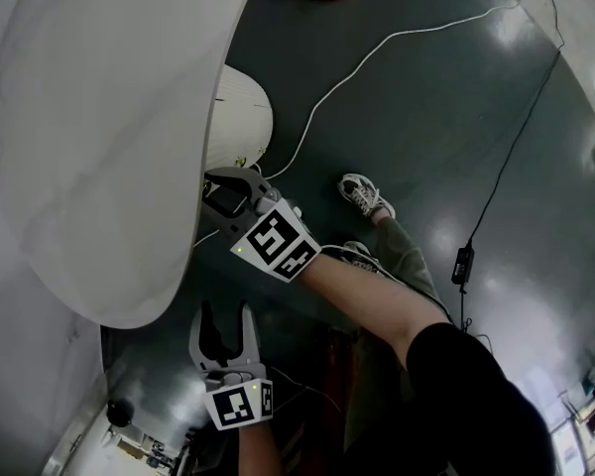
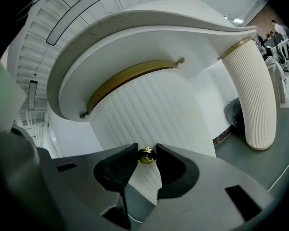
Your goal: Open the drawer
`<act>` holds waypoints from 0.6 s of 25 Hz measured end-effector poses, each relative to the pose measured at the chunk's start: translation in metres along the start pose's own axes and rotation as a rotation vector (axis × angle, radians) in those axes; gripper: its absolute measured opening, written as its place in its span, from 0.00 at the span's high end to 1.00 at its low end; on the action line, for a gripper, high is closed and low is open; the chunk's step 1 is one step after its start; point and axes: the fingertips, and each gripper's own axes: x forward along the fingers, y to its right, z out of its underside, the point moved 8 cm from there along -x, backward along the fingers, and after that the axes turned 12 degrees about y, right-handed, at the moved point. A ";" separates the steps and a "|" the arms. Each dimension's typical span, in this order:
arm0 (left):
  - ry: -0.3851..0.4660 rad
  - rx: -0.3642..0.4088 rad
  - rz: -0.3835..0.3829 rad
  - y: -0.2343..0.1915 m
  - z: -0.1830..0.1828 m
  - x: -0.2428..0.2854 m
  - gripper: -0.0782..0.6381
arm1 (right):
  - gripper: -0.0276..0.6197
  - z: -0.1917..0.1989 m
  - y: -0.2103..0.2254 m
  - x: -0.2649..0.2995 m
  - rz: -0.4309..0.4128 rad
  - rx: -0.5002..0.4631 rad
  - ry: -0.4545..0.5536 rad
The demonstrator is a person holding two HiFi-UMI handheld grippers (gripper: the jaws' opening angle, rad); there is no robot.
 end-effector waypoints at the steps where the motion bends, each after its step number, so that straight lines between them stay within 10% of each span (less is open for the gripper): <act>1: -0.001 0.001 -0.001 0.000 -0.001 -0.002 0.55 | 0.79 -0.001 0.000 0.000 -0.005 0.004 0.005; 15: 0.016 -0.003 0.000 0.012 0.000 0.000 0.55 | 0.78 0.007 0.005 0.000 -0.008 0.083 0.021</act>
